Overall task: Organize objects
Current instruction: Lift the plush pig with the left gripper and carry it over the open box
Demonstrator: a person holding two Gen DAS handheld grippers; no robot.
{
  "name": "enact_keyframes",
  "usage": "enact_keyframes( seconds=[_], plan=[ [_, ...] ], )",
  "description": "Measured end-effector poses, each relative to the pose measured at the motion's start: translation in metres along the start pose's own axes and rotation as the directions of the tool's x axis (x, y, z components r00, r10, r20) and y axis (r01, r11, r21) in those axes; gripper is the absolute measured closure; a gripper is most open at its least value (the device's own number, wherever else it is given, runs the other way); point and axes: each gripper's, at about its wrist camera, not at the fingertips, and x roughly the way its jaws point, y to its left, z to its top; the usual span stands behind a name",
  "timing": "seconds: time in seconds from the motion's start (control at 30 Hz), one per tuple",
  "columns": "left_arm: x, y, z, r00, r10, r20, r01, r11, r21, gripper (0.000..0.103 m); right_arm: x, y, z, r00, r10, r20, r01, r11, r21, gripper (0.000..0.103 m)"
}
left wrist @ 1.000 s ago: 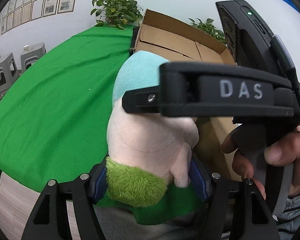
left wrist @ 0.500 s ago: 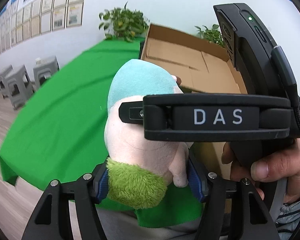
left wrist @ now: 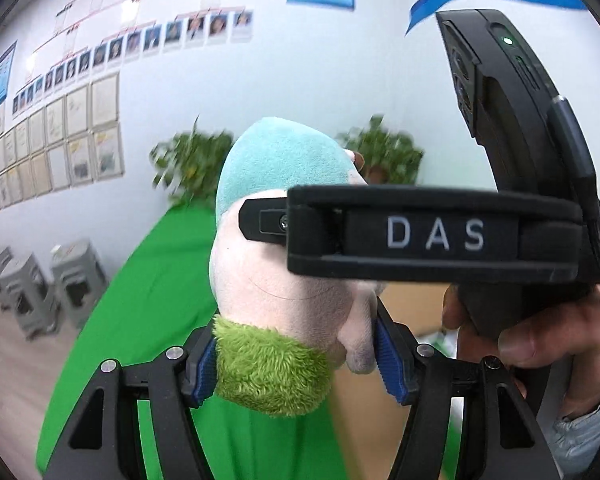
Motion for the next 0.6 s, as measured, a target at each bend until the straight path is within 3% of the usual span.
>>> enact_keyframes(
  seconds=[0.1,0.27,0.43,0.6],
  plan=[
    [0.012,-0.005,0.036,0.998,-0.029,0.061,0.027,0.999,0.042,0.041,-0.010,-0.005,0.027,0.998,-0.044,0.054,0.045,0.999,-0.027,0.017],
    [0.042,-0.002,0.082,0.993,-0.089,0.082,0.085,0.995,0.053,0.041,-0.006,-0.020,0.059,0.990,-0.107,0.087,0.110,0.993,-0.036,0.018],
    [0.117,0.001,0.124,0.993,-0.109,0.034,0.107,0.993,0.042,0.041,0.012,-0.030,0.064,0.991,-0.121,0.064,0.122,0.992,-0.018,0.018],
    [0.182,0.047,0.130,0.993,-0.113,-0.039,0.114,0.993,0.010,0.041,0.039,-0.047,0.052,0.993,-0.119,-0.003,0.119,0.993,-0.008,0.018]
  ],
)
